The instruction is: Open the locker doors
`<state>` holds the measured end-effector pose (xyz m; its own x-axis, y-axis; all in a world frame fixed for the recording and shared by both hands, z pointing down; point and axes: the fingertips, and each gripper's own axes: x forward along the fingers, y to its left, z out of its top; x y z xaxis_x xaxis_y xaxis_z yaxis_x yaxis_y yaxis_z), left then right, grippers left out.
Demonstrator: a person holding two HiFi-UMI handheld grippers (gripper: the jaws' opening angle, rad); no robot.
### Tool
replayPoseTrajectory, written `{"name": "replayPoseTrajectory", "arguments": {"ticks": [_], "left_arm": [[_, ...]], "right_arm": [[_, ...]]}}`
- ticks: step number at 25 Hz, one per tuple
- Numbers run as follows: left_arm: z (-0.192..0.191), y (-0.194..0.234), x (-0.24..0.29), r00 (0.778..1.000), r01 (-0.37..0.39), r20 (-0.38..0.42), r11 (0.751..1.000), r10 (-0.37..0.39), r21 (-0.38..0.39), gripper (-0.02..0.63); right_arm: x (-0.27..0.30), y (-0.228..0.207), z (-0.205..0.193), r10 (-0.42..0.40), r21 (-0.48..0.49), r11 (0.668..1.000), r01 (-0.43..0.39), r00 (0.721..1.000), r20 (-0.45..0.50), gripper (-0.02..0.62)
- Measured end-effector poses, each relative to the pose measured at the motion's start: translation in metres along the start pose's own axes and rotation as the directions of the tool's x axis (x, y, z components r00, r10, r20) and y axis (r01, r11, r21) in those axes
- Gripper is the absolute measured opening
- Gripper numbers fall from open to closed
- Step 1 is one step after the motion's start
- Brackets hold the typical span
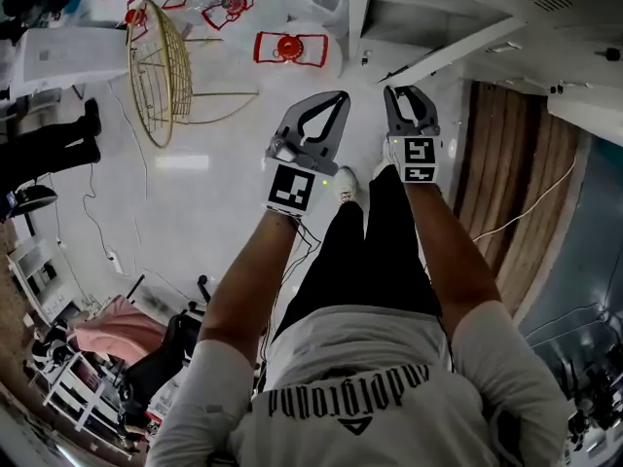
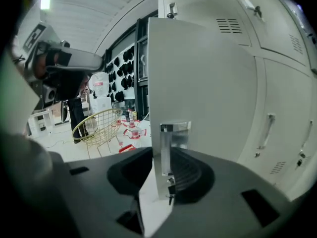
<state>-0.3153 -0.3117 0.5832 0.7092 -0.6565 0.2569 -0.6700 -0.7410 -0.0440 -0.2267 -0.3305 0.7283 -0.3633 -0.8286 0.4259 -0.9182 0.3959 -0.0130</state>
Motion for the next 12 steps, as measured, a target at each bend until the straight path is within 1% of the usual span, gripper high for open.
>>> {"name": "replayPoseTrajectory", "arguments": {"ticks": [6,9,10,11,12], "left_arm": [[0.010,-0.042,-0.010,0.994,0.107,0.014,0.994,-0.107,0.007,0.008],[0.009,-0.060,-0.009,0.987,0.162,0.012,0.985,-0.163,0.057,0.008],[0.008,-0.067,-0.007,0.984,0.177,0.007,0.982,-0.178,0.071,0.008],[0.009,-0.073,-0.004,0.982,0.189,0.003,0.979,-0.189,0.073,0.008],[0.011,-0.079,-0.001,0.980,0.197,0.004,0.978,-0.198,0.063,0.008]], "right_arm": [[-0.041,-0.009,-0.015,-0.031,-0.022,0.999,0.031,0.999,-0.023,0.112],[-0.064,-0.016,-0.026,-0.046,-0.013,0.999,0.045,0.997,-0.059,0.100],[-0.072,-0.018,-0.030,-0.047,-0.008,0.999,0.046,0.996,-0.070,0.089],[-0.079,-0.020,-0.034,-0.046,-0.004,0.999,0.045,0.996,-0.078,0.065],[-0.086,-0.023,-0.037,-0.046,-0.001,0.999,0.046,0.995,-0.085,0.055]]}}
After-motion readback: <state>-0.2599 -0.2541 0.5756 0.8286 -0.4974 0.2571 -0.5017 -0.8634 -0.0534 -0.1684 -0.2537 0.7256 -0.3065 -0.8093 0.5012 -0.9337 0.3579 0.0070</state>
